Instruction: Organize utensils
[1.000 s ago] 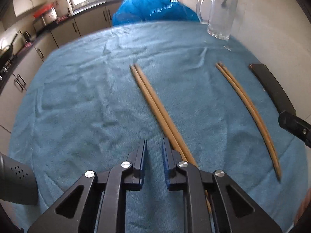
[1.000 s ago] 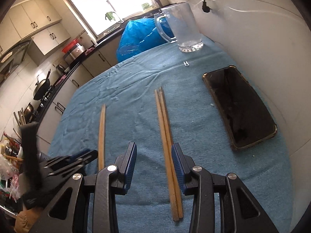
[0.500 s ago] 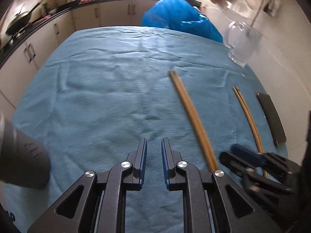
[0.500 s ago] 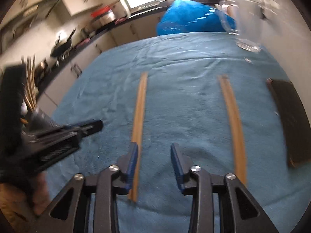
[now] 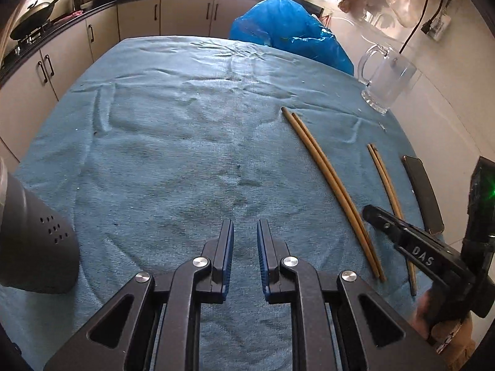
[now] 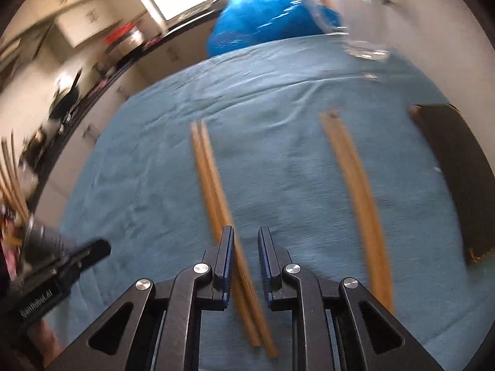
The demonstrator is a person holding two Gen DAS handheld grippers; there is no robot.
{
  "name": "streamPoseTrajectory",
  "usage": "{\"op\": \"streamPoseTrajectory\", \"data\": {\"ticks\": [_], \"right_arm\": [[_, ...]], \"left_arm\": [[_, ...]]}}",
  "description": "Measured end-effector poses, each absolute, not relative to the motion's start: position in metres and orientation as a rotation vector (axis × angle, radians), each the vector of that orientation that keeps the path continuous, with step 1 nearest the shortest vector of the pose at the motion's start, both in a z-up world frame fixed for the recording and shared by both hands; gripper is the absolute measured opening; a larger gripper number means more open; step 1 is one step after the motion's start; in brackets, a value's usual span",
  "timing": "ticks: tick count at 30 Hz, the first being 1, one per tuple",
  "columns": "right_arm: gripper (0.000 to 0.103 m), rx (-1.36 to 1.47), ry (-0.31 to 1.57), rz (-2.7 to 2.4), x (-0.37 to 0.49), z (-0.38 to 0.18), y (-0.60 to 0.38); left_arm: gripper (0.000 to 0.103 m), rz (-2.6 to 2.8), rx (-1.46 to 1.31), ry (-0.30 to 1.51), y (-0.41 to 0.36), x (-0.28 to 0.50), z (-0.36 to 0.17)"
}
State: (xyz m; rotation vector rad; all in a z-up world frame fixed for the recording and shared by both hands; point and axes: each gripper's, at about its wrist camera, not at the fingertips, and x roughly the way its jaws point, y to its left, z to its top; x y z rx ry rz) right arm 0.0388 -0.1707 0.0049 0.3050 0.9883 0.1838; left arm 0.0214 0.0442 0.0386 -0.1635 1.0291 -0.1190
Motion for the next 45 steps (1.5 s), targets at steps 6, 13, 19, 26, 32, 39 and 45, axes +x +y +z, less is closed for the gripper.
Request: {"op": "streamPoseTrajectory", "data": {"ticks": [6, 13, 19, 26, 32, 39, 45], "right_arm": [[0.004, 0.156, 1.016, 0.35, 0.021, 0.008, -0.127], [0.004, 0.119, 0.99, 0.375, 0.018, 0.009, -0.116], [0.024, 0.35, 0.98, 0.367, 0.053, 0.015, -0.131], [0.037, 0.514, 1.035, 0.36, 0.117, 0.007, -0.109], [0.007, 0.439, 1.106, 0.346, 0.12, 0.002, -0.101], [0.008, 0.258, 1.131, 0.268, 0.075, 0.008, -0.153], [0.008, 0.287, 1.127, 0.287, 0.055, 0.006, -0.174]], "left_arm": [[0.014, -0.087, -0.184, 1.024, 0.05, 0.022, 0.037], [0.015, -0.065, -0.159, 1.022, 0.054, 0.02, 0.038], [0.015, -0.053, -0.185, 1.023, 0.057, 0.024, 0.039], [0.015, -0.043, -0.215, 1.014, 0.067, 0.02, 0.047], [0.015, -0.028, -0.217, 1.018, 0.067, 0.036, 0.052], [0.024, -0.027, -0.151, 1.103, 0.035, 0.083, 0.029], [0.026, 0.046, 0.019, 1.097, 0.0, 0.111, 0.02]]}}
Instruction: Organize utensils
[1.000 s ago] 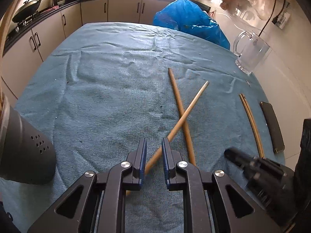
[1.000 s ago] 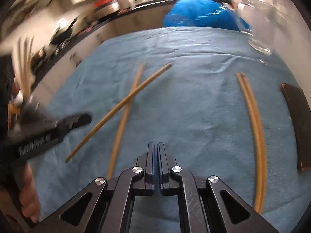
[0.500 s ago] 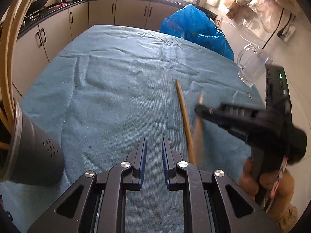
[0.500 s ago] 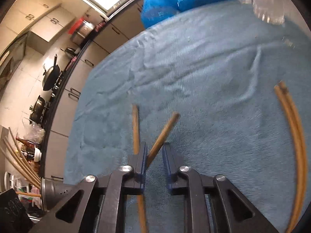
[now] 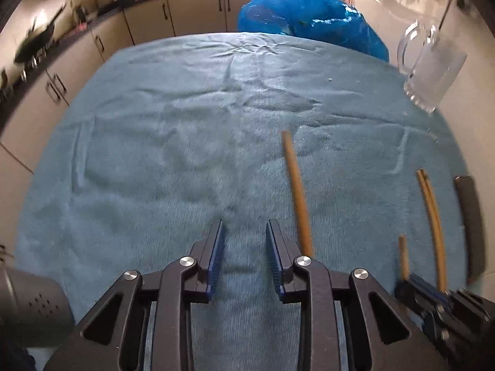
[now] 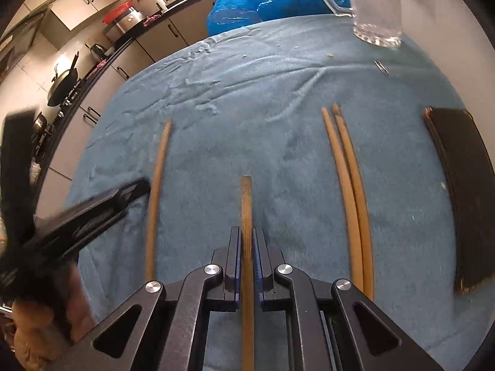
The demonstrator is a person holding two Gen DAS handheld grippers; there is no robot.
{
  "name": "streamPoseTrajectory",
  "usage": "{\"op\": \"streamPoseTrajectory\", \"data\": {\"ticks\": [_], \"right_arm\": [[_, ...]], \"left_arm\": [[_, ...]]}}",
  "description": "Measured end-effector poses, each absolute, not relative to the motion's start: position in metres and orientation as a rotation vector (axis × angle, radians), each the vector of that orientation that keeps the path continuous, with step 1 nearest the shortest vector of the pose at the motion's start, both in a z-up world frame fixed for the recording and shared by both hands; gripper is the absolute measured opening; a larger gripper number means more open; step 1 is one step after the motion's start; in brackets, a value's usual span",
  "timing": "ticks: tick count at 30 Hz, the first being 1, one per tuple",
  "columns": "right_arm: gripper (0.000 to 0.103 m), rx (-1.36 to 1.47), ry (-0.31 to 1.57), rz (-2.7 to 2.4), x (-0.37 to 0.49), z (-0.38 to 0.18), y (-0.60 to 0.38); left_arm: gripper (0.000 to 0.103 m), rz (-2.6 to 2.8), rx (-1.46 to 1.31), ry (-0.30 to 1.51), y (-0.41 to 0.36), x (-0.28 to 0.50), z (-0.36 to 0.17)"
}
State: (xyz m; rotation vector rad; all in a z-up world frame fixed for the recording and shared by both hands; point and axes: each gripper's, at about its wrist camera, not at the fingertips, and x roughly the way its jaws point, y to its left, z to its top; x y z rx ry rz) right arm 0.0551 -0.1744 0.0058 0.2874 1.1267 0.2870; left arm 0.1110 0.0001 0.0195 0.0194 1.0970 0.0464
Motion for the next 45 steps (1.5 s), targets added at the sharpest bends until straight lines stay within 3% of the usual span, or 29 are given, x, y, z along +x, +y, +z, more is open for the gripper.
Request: {"op": "streamPoseTrajectory", "data": {"ticks": [2, 4, 8, 9, 10, 12, 17, 18, 19, 20, 24, 33, 35, 40, 45], "right_arm": [[0.008, 0.285, 1.119, 0.288, 0.051, 0.006, -0.175], [0.008, 0.29, 1.114, 0.289, 0.05, 0.006, -0.176], [0.008, 0.316, 1.108, 0.294, 0.049, 0.005, -0.177], [0.008, 0.328, 1.105, 0.294, 0.048, 0.004, -0.179], [0.008, 0.338, 1.104, 0.295, 0.047, 0.004, -0.18], [0.008, 0.351, 1.102, 0.292, 0.045, 0.004, -0.181], [0.008, 0.385, 1.091, 0.286, 0.033, 0.003, -0.185], [0.008, 0.39, 1.089, 0.286, 0.03, 0.003, -0.186], [0.008, 0.393, 1.088, 0.286, 0.026, 0.003, -0.187], [0.008, 0.392, 1.087, 0.285, 0.024, 0.003, -0.187], [0.008, 0.389, 1.092, 0.289, 0.016, 0.003, -0.191], [0.008, 0.368, 1.121, 0.322, -0.019, 0.004, -0.198], [0.008, 0.353, 1.125, 0.321, -0.028, 0.004, -0.198], [0.008, 0.34, 1.147, 0.299, -0.036, 0.006, -0.199], [0.008, 0.286, 1.171, 0.281, -0.033, 0.008, -0.192]], "left_arm": [[0.023, 0.052, 0.057, 1.1, -0.007, 0.113, 0.019], [0.012, 0.028, 0.037, 1.12, -0.006, 0.113, 0.02], [0.013, -0.047, -0.132, 1.109, 0.007, 0.106, 0.036], [0.019, -0.058, -0.149, 1.092, 0.007, 0.104, 0.041], [0.035, -0.068, -0.146, 1.084, 0.004, 0.103, 0.043], [0.048, -0.082, -0.098, 1.071, -0.006, 0.104, 0.044], [0.047, -0.103, 0.025, 1.083, -0.037, 0.112, 0.029], [0.044, -0.098, 0.049, 1.09, -0.043, 0.115, 0.024], [0.021, -0.094, 0.073, 1.094, -0.044, 0.113, 0.02], [0.009, -0.092, 0.099, 1.11, -0.049, 0.113, 0.015], [0.007, -0.09, 0.093, 1.105, -0.043, 0.095, 0.017], [0.007, -0.248, -0.062, 1.218, 0.019, -0.03, 0.017], [0.009, -0.277, -0.072, 1.236, 0.026, -0.043, 0.018], [0.034, -0.252, -0.007, 1.165, 0.026, -0.044, 0.03], [0.034, -0.207, 0.11, 1.134, 0.007, -0.011, 0.029]]}}
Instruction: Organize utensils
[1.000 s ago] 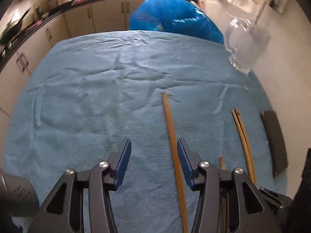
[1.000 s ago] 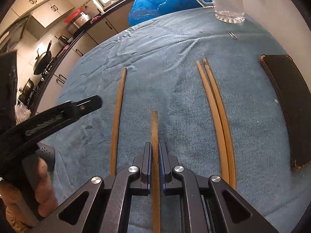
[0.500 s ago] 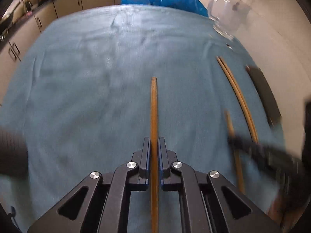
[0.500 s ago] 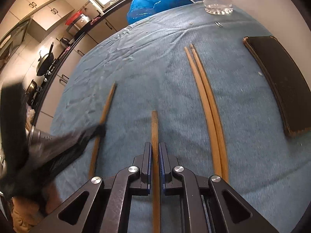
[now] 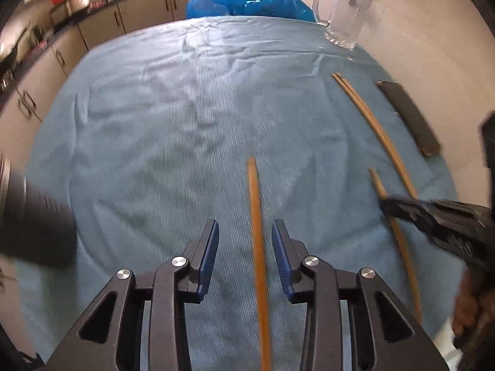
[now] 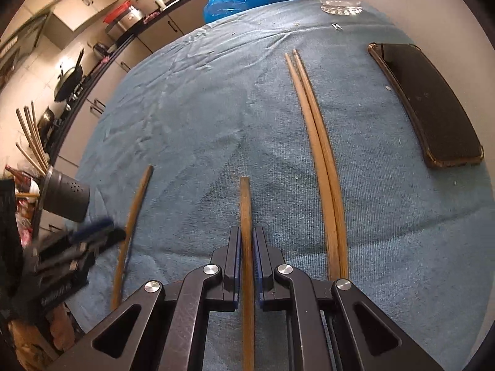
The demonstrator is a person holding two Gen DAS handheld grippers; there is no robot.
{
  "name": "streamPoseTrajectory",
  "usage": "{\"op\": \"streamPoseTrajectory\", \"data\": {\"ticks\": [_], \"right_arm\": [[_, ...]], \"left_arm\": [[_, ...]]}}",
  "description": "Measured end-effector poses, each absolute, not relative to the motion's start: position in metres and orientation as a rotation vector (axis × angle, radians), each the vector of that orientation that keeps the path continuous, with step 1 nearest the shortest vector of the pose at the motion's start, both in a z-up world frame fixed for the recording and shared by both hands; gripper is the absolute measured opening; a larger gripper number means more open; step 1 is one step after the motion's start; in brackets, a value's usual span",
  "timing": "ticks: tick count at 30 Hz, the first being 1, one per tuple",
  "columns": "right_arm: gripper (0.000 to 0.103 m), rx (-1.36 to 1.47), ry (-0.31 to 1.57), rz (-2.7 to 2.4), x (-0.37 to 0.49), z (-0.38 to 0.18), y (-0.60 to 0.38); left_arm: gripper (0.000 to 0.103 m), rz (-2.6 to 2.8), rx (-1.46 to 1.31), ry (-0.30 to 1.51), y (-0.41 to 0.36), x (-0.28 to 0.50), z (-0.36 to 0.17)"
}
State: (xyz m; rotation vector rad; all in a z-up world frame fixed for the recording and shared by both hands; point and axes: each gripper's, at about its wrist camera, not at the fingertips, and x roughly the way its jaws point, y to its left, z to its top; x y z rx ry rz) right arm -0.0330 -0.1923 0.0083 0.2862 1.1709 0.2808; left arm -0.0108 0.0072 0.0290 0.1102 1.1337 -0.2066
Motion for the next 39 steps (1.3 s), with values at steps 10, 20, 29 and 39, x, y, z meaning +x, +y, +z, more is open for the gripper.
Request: {"op": "streamPoseTrajectory", "data": {"ticks": [10, 20, 29, 39], "right_arm": [[0.024, 0.113, 1.251, 0.236, -0.006, 0.015, -0.165], [0.008, 0.101, 1.267, 0.211, 0.007, 0.019, -0.16], [0.008, 0.138, 0.998, 0.239, -0.033, 0.08, -0.158], [0.008, 0.171, 0.823, 0.232, -0.068, 0.143, -0.148]], "left_arm": [[0.032, -0.189, 0.117, 1.2, -0.009, 0.043, 0.018], [0.007, -0.199, 0.05, 1.118, 0.015, 0.015, 0.037], [0.007, -0.212, -0.112, 0.922, 0.06, -0.046, 0.102], [0.007, -0.124, -0.178, 0.757, 0.095, -0.091, 0.154]]}}
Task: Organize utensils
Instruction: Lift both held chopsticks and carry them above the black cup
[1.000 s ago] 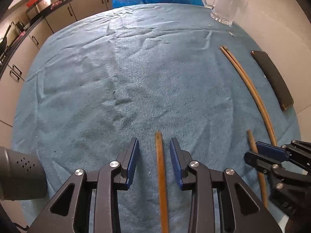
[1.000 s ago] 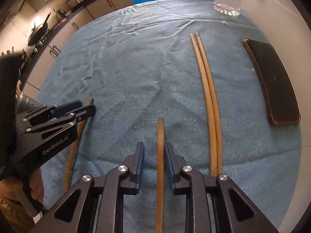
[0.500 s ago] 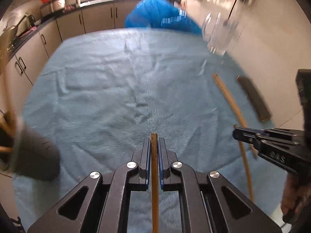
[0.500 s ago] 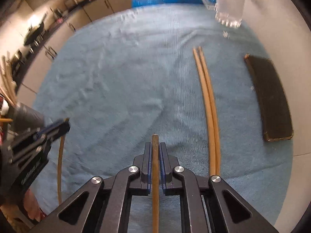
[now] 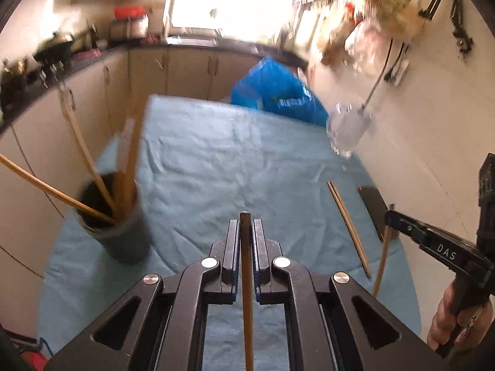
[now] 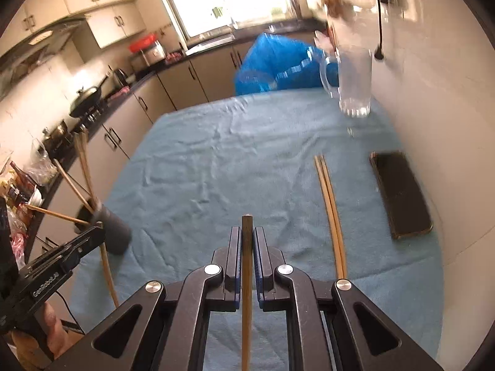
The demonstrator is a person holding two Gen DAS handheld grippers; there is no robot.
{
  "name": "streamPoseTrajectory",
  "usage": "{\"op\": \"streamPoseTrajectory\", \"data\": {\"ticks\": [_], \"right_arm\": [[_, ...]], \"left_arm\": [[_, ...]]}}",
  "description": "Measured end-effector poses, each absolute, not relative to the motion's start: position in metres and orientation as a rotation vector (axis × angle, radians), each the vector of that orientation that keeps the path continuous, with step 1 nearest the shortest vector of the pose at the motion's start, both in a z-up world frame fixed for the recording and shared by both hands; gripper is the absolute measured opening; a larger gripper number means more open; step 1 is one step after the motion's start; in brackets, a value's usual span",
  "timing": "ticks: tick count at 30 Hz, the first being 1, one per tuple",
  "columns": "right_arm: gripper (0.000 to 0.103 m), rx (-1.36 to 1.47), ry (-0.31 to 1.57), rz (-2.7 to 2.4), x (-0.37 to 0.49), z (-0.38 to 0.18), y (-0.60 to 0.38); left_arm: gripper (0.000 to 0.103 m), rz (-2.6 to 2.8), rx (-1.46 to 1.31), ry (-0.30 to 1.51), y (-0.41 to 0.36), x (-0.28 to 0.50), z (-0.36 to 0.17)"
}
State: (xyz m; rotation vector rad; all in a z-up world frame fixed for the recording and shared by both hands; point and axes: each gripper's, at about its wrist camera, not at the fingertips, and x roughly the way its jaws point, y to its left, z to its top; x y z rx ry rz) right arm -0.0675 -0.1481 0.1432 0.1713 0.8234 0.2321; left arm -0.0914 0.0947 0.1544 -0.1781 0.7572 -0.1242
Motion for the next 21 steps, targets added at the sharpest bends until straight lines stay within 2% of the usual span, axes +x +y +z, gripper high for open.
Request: {"op": "streamPoseTrajectory", "data": {"ticks": [7, 11, 21], "right_arm": [[0.008, 0.139, 0.629, 0.309, -0.087, 0.178, -0.114], [0.008, 0.131, 0.586, 0.363, -0.085, 0.191, -0.093], [0.008, 0.133, 0.486, 0.484, -0.079, 0.232, -0.043]], "left_arm": [[0.007, -0.148, -0.264, 0.607, 0.13, -0.125, 0.191], [0.007, -0.143, -0.283, 0.509, 0.148, -0.143, 0.208], [0.007, -0.084, -0.26, 0.406, 0.185, -0.166, 0.261]]}}
